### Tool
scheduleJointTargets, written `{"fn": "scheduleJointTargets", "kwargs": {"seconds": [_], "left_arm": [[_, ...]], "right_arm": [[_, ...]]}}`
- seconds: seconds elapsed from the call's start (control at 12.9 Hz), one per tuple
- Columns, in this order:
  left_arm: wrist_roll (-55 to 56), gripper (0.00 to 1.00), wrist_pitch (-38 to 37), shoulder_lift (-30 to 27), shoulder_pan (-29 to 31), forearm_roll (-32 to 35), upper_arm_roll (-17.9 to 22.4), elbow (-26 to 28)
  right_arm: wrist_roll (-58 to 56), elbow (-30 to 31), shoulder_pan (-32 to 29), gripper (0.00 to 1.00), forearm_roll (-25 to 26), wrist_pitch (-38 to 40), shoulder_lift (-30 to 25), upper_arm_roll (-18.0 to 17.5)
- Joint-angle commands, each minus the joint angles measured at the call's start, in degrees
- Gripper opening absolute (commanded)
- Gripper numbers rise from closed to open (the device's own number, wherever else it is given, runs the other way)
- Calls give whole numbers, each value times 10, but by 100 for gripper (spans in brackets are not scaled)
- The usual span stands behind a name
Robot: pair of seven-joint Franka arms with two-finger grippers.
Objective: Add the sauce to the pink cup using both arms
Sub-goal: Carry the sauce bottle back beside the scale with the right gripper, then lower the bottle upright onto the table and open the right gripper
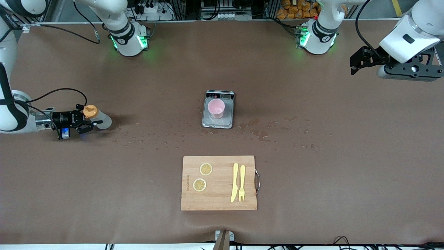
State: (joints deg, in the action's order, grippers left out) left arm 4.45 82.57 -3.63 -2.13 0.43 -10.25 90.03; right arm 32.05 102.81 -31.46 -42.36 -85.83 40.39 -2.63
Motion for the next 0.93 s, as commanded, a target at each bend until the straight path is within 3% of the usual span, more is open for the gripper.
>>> {"fn": "scheduleJointTargets", "kwargs": {"seconds": [0.0,0.54,0.62,0.78,0.85], "left_arm": [[12,100,-7,-4,0,-7,-3,-1],[15,100,-7,-2,0,-7,-5,0],[15,100,-7,-2,0,-7,-5,0],[15,100,-7,-2,1,-7,-5,0],[16,100,-7,-2,0,-7,-5,-1]], "right_arm": [[-36,-18,-23,40,-25,22,40,-11],[-48,-17,-33,41,-30,18,57,-9],[-48,-19,-34,53,-30,17,64,-9],[-41,-26,-31,95,-29,15,70,-9],[-40,-29,-29,100,-27,15,70,-9]]}}
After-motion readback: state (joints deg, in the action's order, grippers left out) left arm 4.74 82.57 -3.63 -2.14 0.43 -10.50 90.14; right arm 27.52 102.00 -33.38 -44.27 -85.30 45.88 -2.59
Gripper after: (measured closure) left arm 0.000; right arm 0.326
